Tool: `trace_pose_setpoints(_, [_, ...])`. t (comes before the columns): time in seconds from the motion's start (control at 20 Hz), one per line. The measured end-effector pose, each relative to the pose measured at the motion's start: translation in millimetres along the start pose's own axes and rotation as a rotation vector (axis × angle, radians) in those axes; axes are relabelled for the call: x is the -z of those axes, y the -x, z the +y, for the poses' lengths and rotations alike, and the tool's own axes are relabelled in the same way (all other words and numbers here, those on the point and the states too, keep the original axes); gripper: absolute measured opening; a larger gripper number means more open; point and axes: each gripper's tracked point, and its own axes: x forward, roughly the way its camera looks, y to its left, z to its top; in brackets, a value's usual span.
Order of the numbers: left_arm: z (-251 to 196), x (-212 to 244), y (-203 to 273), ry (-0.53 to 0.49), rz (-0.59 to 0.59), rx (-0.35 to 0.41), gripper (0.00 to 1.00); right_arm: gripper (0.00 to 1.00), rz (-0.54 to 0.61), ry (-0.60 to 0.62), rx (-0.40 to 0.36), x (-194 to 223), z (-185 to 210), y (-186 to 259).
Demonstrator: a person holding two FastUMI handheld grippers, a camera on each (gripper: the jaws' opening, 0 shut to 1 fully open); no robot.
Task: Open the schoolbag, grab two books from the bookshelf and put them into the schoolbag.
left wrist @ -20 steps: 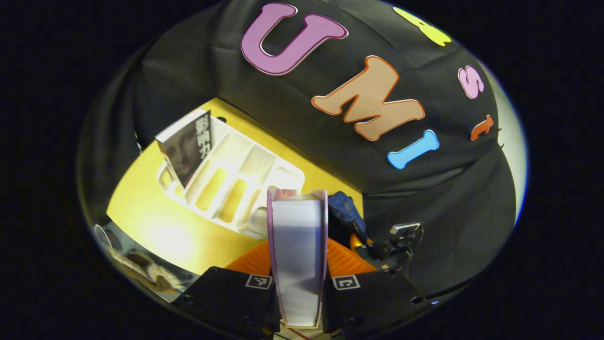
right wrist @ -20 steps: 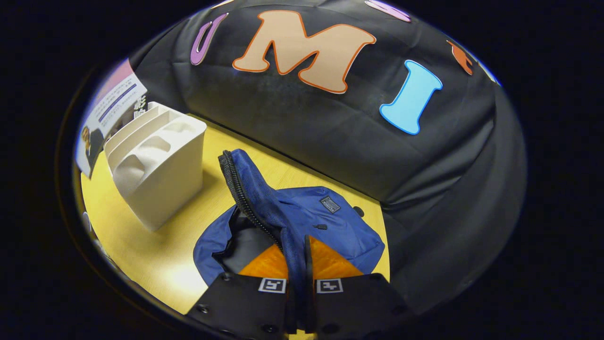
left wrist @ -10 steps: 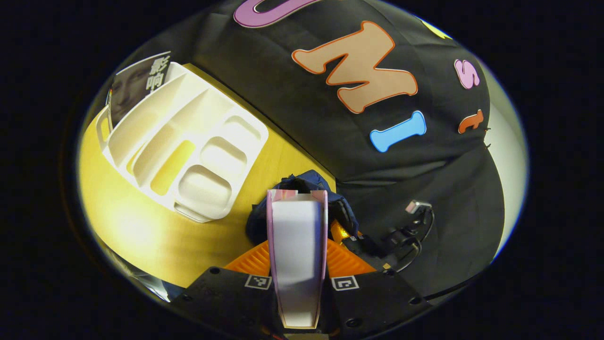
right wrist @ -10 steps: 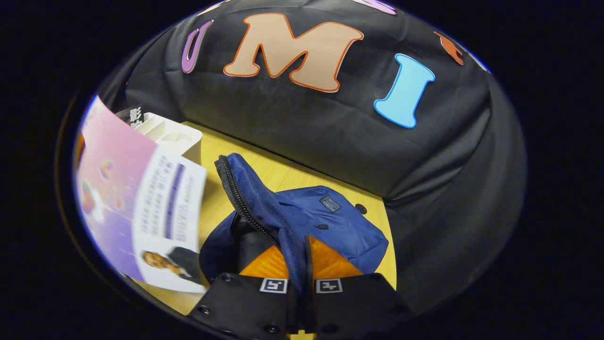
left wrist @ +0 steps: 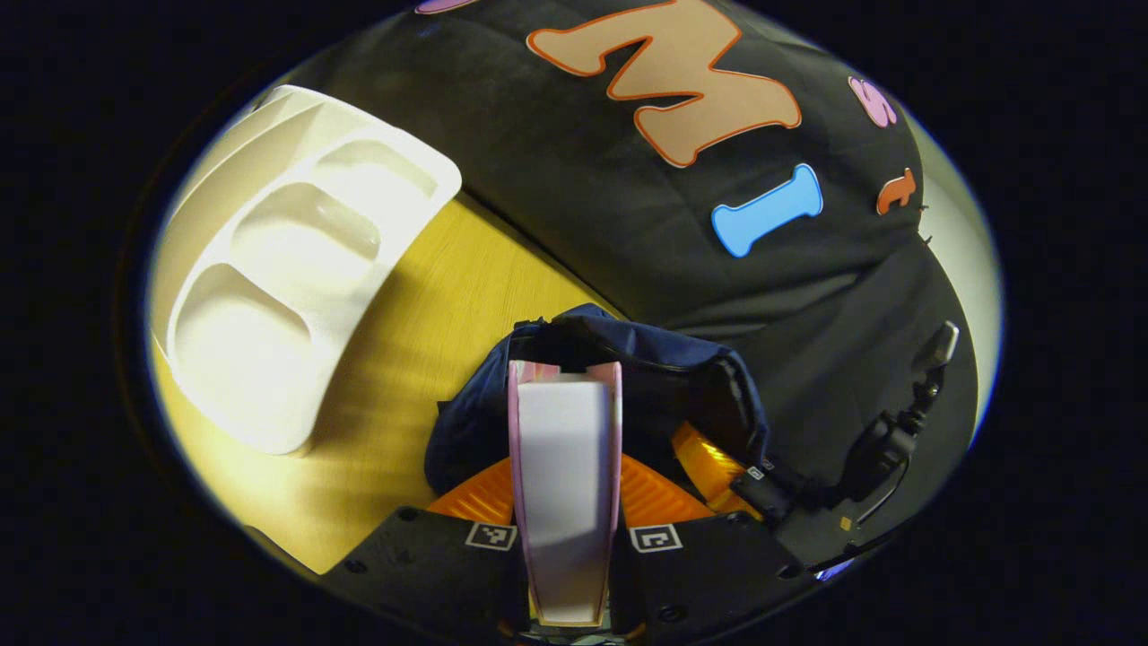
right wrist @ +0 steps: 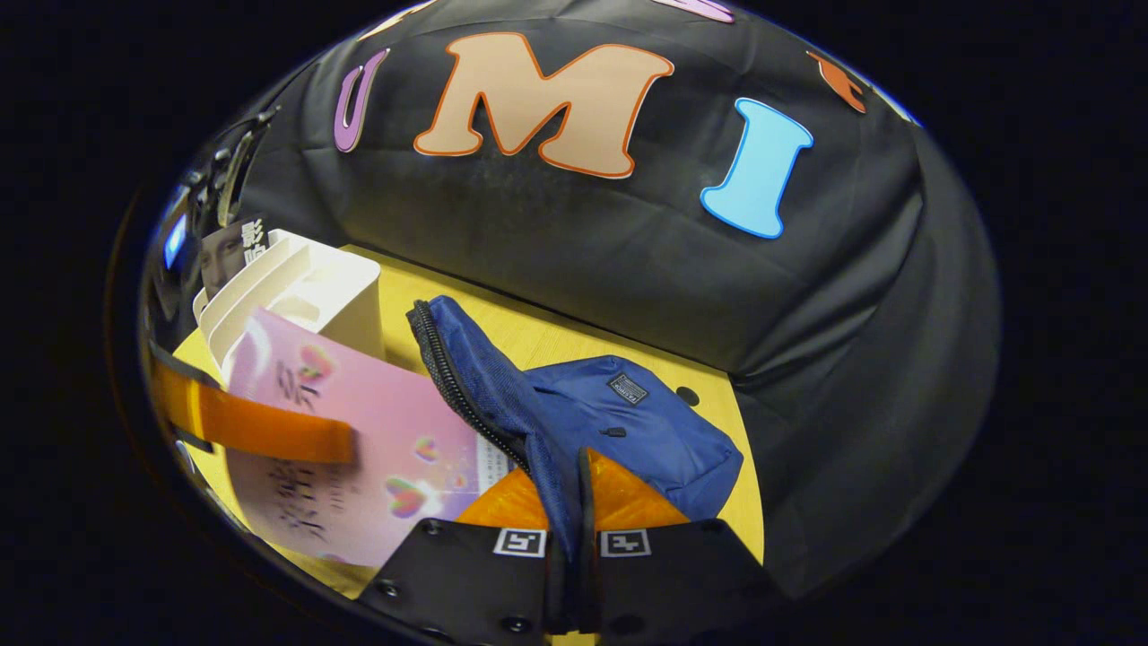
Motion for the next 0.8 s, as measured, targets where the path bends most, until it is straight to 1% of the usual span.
trace_pose_setpoints(0.15, [3.2,4.2,-33.1,0.056,0.001,0.017,0.31,0.08,-0.007,-0.018,-0.007,2.1,3.1,-1.0])
trace_pose_setpoints(0.25, [3.5,4.4,-52.7,0.051,-0.025,0.023,0.33,0.08,-0.020,-0.018,-0.012,1.8,6.1,-0.3])
trace_pose_setpoints(0.3, [3.7,4.0,-60.3,0.046,-0.034,0.030,0.32,0.08,-0.025,-0.021,-0.017,2.1,6.9,0.8])
trace_pose_setpoints(0.35, [3.7,1.6,-66.8,0.054,-0.051,0.041,0.30,0.09,-0.030,-0.026,-0.021,1.7,8.5,0.1])
trace_pose_setpoints(0.4, [5.4,2.6,-73.0,0.065,-0.056,0.050,0.32,0.09,-0.033,-0.029,-0.024,1.9,9.1,-0.2])
trace_pose_setpoints(0.45, [5.9,2.6,-79.1,0.082,-0.064,0.060,0.30,0.08,-0.034,-0.035,-0.027,3.0,8.8,-0.5])
trace_pose_setpoints(0.5, [6.8,4.5,-83.4,0.101,-0.063,0.069,0.31,0.08,-0.035,-0.049,-0.031,2.6,9.9,3.5])
trace_pose_setpoints(0.65, [13.6,7.6,-93.6,0.149,-0.072,0.094,0.30,0.07,-0.028,-0.063,-0.032,7.4,11.9,-4.0])
trace_pose_setpoints(0.8, [12.5,13.9,-107.7,0.165,-0.075,0.122,0.31,0.07,-0.022,-0.060,-0.041,11.9,15.8,-6.4])
